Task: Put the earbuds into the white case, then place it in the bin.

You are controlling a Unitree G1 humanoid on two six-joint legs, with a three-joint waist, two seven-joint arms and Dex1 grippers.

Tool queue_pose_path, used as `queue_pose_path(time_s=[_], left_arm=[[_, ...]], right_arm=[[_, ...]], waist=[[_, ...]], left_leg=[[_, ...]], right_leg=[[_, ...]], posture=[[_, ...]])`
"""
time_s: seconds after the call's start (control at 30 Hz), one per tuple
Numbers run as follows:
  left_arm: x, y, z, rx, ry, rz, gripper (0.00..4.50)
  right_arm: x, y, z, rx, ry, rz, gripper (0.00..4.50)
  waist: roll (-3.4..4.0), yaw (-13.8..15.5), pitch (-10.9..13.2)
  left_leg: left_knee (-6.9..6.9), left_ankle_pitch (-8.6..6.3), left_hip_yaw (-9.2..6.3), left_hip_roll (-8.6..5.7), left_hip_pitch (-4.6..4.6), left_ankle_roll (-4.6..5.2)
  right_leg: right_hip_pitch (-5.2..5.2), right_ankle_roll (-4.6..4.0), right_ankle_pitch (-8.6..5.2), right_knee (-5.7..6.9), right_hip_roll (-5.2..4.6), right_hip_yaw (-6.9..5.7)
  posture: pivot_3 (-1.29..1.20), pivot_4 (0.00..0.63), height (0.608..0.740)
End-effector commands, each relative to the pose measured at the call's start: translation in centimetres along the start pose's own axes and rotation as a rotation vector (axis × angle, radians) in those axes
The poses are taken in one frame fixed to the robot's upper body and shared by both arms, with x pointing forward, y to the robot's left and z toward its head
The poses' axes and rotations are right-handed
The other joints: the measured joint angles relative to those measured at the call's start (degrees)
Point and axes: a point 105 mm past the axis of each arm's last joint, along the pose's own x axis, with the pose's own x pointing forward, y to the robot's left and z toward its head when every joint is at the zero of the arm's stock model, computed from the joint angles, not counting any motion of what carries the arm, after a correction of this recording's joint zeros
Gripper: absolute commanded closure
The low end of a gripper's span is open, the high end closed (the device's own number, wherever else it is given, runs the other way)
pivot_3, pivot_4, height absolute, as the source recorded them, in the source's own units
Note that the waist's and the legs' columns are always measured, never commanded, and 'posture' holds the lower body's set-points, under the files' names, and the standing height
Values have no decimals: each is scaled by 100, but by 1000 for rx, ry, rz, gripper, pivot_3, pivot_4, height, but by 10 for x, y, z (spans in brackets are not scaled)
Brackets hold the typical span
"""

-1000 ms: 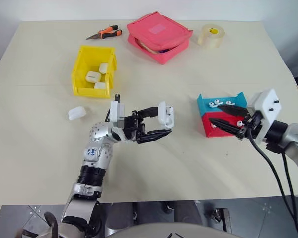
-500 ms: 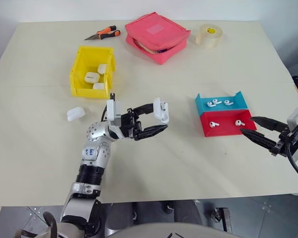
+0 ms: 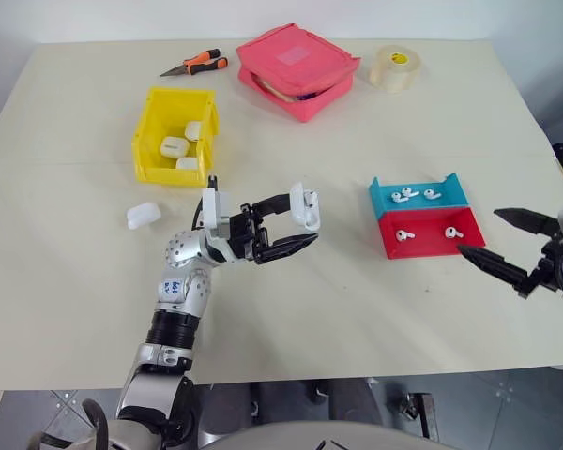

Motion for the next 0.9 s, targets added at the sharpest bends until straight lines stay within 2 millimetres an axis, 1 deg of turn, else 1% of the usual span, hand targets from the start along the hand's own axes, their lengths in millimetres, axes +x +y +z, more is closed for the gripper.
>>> queue_pose_path(time_s=[0.03, 0.13, 0.23, 0.27, 0.33, 0.37, 0.43, 0.5, 0.57, 0.63, 0.77, 0.9], left_arm=[[6, -2, 7, 52, -13, -14, 1723], [7, -5, 7, 59, -14, -11, 1723], [7, -8, 7, 65, -14, -7, 1723], [7, -9, 7, 69, -13, -2, 1723], [6, -11, 8, 77, -10, 10, 1723], [5, -11, 8, 80, -8, 17, 1723], [4, -13, 9, 85, -5, 26, 1723], [4, -15, 9, 87, -4, 30, 1723], [4, -18, 10, 89, -3, 32, 1723], [4, -20, 10, 91, -3, 34, 1723], [3, -22, 11, 93, 0, 38, 1723], [4, -20, 12, 100, 5, 44, 1723]], right_arm=[[16, -7, 10, -50, 5, 51, 17], [38, -14, 16, -94, 42, 110, 17], [53, -20, 15, -98, 93, 145, 17], [59, -22, 18, -109, 91, 160, 407], [71, -26, 22, -162, 109, 192, 928], [76, -26, 24, -187, 118, 211, 1282], [83, -25, 25, -214, 147, 259, 1282], [90, -28, 25, -223, 186, 270, 1282], [98, -32, 24, -216, 227, 268, 1621], [104, -35, 25, -228, 242, 267, 2153], [113, -35, 21, -259, 309, 292, 2153], [131, -35, 15, -281, 411, 325, 2153]], waist=[[0, 0, 0], [2, -30, -1], [2, -17, -1], [3, -6, 0], [4, -5, 1], [6, -19, 2], [6, -21, 2], [7, -34, 2], [7, -39, 2], [7, -51, 2], [9, -61, 3], [12, -142, 2]], left_leg=[[0, 0, 0, 2, 0, 0], [0, 0, 5, 0, 1, 0], [-1, 0, -1, 1, -5, 0], [-1, 0, 1, 1, -5, 0], [0, 0, 3, 0, -10, 0], [1, 0, 6, 0, -10, 0], [1, 0, 6, 0, -12, 0], [1, 0, 7, 2, -15, -1], [1, 0, 8, 1, -17, 0], [3, 0, 13, 2, -20, -1], [3, 1, 21, 2, -25, -1], [7, 1, 28, 2, -32, -2]], right_leg=[[-1, -1, -1, 1, 2, -1], [-1, 0, 0, 0, 0, 2], [-2, 0, 0, -3, 0, -8], [-3, 0, 0, -5, 0, -6], [-3, 2, 1, -8, 0, -8], [-5, 4, 3, -10, 0, -6], [-4, 9, 5, -11, 0, -7], [-3, 8, 5, -14, 2, -14], [-4, 9, 5, -16, 0, -14], [-4, 12, 7, -18, 0, -15], [-4, 12, 7, -20, 1, -21], [-6, 13, 7, -20, 1, -25]], posture=[[0, 150, 740], [0, 150, 740], [0, 150, 740], [0, 150, 740], [0, 150, 740], [0, 150, 740], [0, 150, 740], [0, 150, 740], [0, 150, 740], [0, 150, 740], [0, 150, 740], [0, 150, 740]])
